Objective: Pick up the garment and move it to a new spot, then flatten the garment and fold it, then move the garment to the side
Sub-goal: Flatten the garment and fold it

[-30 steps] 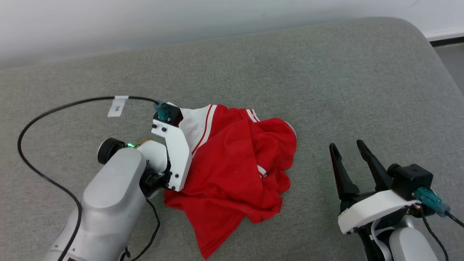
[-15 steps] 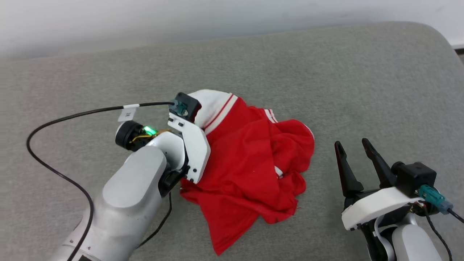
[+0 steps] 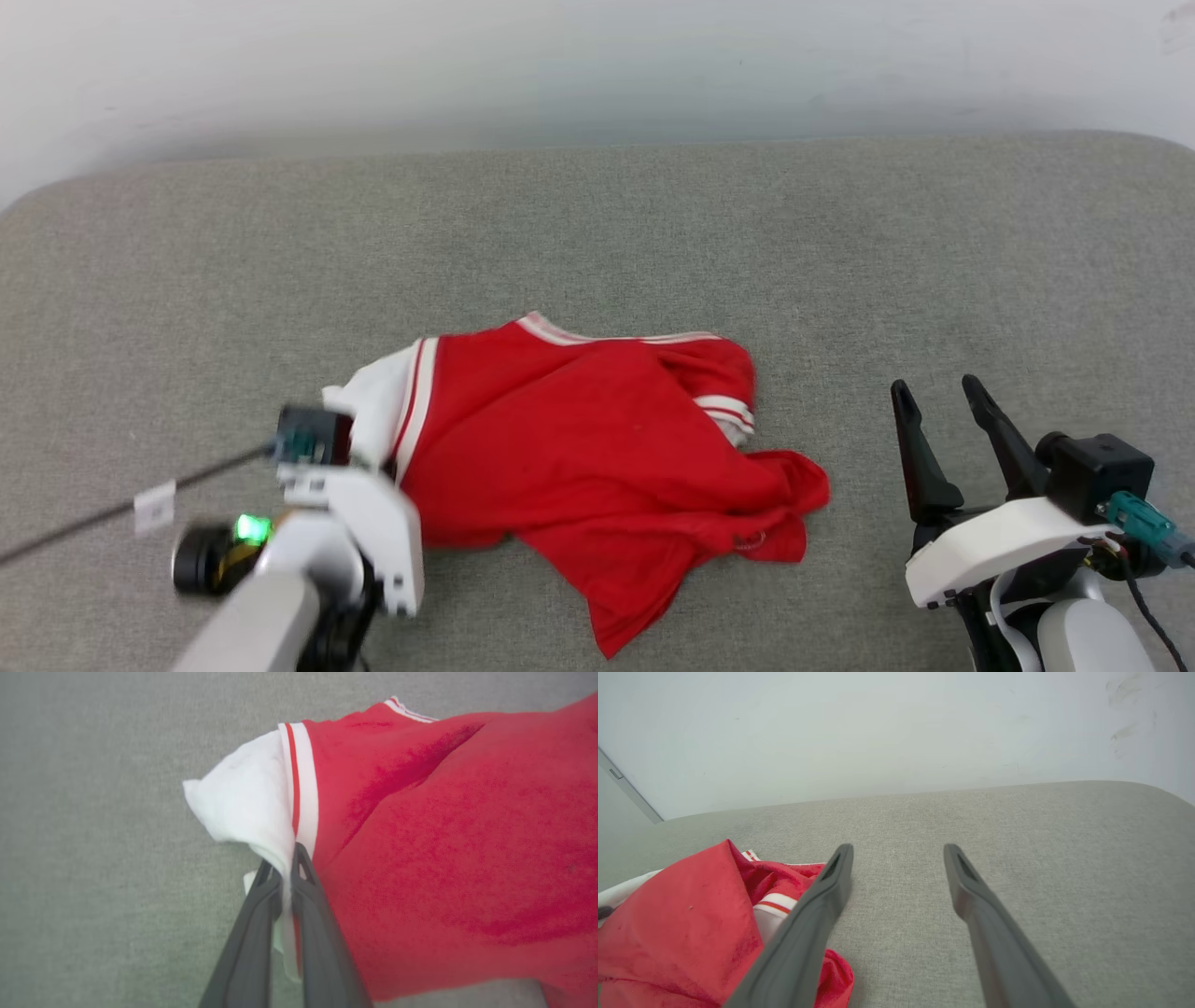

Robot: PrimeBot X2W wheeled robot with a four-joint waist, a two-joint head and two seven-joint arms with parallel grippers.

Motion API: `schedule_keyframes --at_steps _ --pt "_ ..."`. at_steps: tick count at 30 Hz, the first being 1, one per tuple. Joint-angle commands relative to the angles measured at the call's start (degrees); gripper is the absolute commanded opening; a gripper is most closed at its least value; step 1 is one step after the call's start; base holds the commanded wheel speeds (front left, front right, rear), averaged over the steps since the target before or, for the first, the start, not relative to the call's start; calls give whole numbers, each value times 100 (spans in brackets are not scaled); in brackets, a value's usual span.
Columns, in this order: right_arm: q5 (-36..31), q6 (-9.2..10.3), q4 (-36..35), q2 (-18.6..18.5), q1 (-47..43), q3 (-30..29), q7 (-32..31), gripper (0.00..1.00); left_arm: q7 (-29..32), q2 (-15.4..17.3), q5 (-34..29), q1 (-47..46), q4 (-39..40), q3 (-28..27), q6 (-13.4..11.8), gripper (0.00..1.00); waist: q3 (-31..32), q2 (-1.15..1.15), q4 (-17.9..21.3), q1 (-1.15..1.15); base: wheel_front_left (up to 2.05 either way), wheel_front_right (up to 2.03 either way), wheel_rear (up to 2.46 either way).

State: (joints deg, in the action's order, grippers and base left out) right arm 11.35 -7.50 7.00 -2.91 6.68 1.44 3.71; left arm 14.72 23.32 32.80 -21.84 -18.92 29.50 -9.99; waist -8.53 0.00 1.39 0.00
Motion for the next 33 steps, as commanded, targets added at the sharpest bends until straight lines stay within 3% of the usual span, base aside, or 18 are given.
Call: schedule_keyframes --at_steps 1,2,3,4,7,12,22,28,33 --pt "-35 2 -50 1 -54 -28 -16 100 104 -1 164 355 134 -67 -145 0 7 0 -10 0 0 0 0" --pt "-34 2 -61 1 -72 -43 -35 100 203 28 279 617 217 -117 -229 21 8 0 -10 0 0 0 0" --pt "-33 2 -76 1 -76 -63 -52 100 253 45 368 794 308 -161 -301 48 2 0 -9 0 0 0 0" --pt "-35 2 -89 2 -73 -79 -49 100 291 18 483 947 367 -208 -354 100 0 0 -9 0 0 0 0" --pt "-57 2 -125 2 -71 -131 -100 100 93 -18 531 1277 514 -308 -486 100 35 0 4 0 0 0 0" --pt "-144 2 -175 2 -124 -216 -159 100 -812 -52 197 1166 847 -423 -602 100 206 0 39 0 0 0 0" --pt "-229 2 -264 3 -385 -319 -375 100 -2255 -288 -240 1038 1297 -318 -416 100 684 0 110 0 0 0 0" --pt "-209 2 -340 2 -553 -300 -621 100 -2607 -430 -287 1150 1288 -276 -433 100 815 0 83 0 0 0 0" --pt "2 2 -300 -109 -595 -171 -1384 100 -2677 -509 -280 1183 1346 -280 -506 100 790 0 -116 0 0 0 0"
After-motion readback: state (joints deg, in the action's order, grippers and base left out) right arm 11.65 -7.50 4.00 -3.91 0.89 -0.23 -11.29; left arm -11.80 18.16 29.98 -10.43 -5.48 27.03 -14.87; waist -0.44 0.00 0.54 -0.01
